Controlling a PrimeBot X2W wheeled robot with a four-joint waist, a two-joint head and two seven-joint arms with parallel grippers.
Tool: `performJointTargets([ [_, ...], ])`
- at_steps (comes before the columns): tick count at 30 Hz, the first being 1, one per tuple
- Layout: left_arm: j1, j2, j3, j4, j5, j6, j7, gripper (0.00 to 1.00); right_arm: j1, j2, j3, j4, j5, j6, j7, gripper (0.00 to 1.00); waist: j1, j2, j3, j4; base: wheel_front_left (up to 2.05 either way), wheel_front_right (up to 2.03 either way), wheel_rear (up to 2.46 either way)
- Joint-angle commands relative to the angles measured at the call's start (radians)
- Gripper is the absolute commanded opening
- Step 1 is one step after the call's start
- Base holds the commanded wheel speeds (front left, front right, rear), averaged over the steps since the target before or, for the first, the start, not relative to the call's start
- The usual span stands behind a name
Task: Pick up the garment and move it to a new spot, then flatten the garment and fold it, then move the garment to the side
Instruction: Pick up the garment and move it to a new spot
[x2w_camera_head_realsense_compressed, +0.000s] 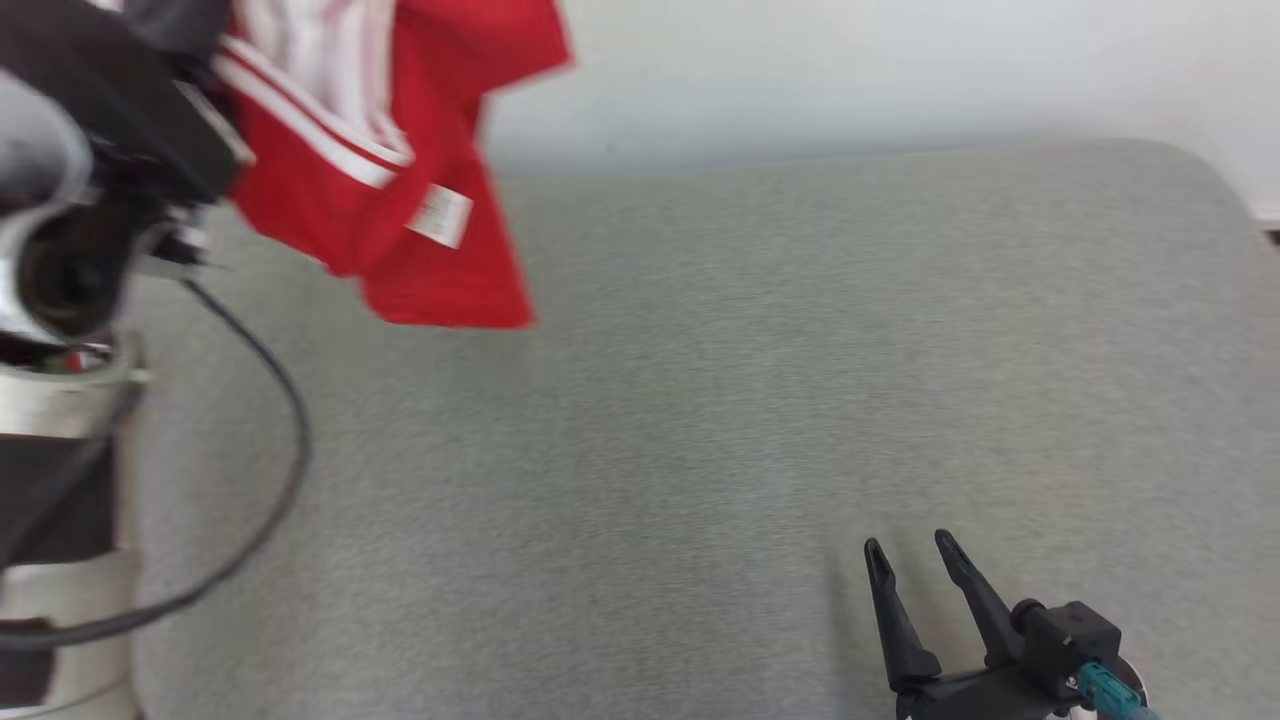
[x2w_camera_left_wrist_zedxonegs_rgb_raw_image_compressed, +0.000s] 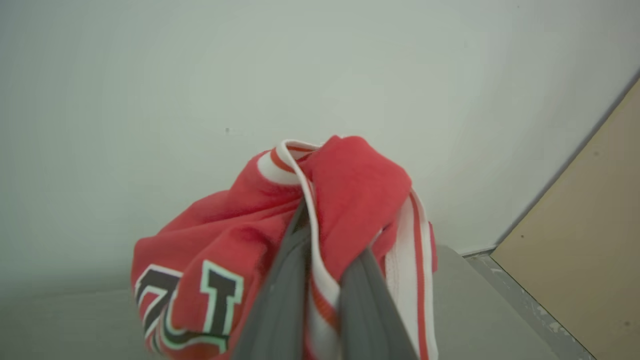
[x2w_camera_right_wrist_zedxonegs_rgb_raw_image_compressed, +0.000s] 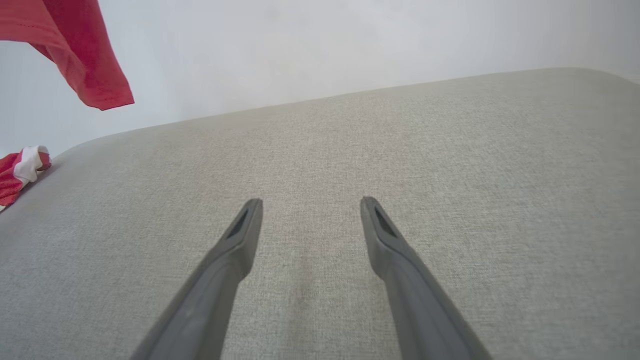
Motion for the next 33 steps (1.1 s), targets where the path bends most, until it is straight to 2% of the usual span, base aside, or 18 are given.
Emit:
performJointTargets([
  [1,0.012,-0.023,-0.028,-0.006,-0.014,-0.01,0.007,0.0,0.018,0.001,-0.004,0.002,0.005,-0.002,-0.001,1.0,0.0002,0.0001,-0.045,-0.091,0.0,0.0,0.0],
  [10,0.15,-0.136,-0.191,0.04,-0.007,-0.041,-0.02,0.0,0.038,0.001,-0.003,-0.016,0.023,-0.002,0.004,1.0,0.0002,0.0001,-0.031,-0.216,0.0,0.0,0.0],
  [15,0.255,-0.153,-0.274,0.146,0.045,-0.051,-0.103,0.0,0.045,0.001,0.008,-0.022,0.033,-0.002,0.003,1.0,0.0002,0.0001,-0.012,-0.269,0.0,0.0,0.0],
  [20,0.319,-0.156,-0.334,0.285,0.116,-0.048,-0.211,0.0,0.05,0.001,0.012,-0.023,0.032,-0.002,0.006,1.0,0.0002,0.0001,-0.008,-0.287,0.0,0.0,0.0],
  [22,0.332,-0.16,-0.35,0.339,0.145,-0.045,-0.263,0.83,0.052,0.001,0.008,-0.024,0.027,-0.002,0.009,1.0,0.0002,0.0001,-0.015,-0.284,0.0,0.0,0.0],
  [23,0.332,-0.16,-0.35,0.339,0.145,-0.045,-0.263,0.83,0.052,0.001,0.008,-0.024,0.027,-0.002,0.009,1.0,0.0002,0.0001,-0.015,-0.284,0.0,0.0,0.0],
  [24,0.338,-0.167,-0.349,0.361,0.152,-0.037,-0.293,1.0,0.054,0.001,0.006,-0.025,0.022,-0.002,0.012,1.0,0.0002,0.0001,-0.022,-0.28,0.0,0.0,0.0],
  [27,0.367,-0.191,-0.345,0.408,0.163,-0.017,-0.394,1.0,0.068,0.0,-0.015,-0.029,0.013,-0.002,0.021,1.0,0.0002,0.0001,-0.043,-0.255,0.0,0.0,0.0],
  [33,0.452,-0.214,-0.337,0.404,0.166,-0.014,-0.606,1.0,0.104,0.0,-0.088,-0.057,-0.026,-0.002,0.04,1.0,0.0002,0.0001,-0.094,-0.177,0.0,0.0,0.0],
])
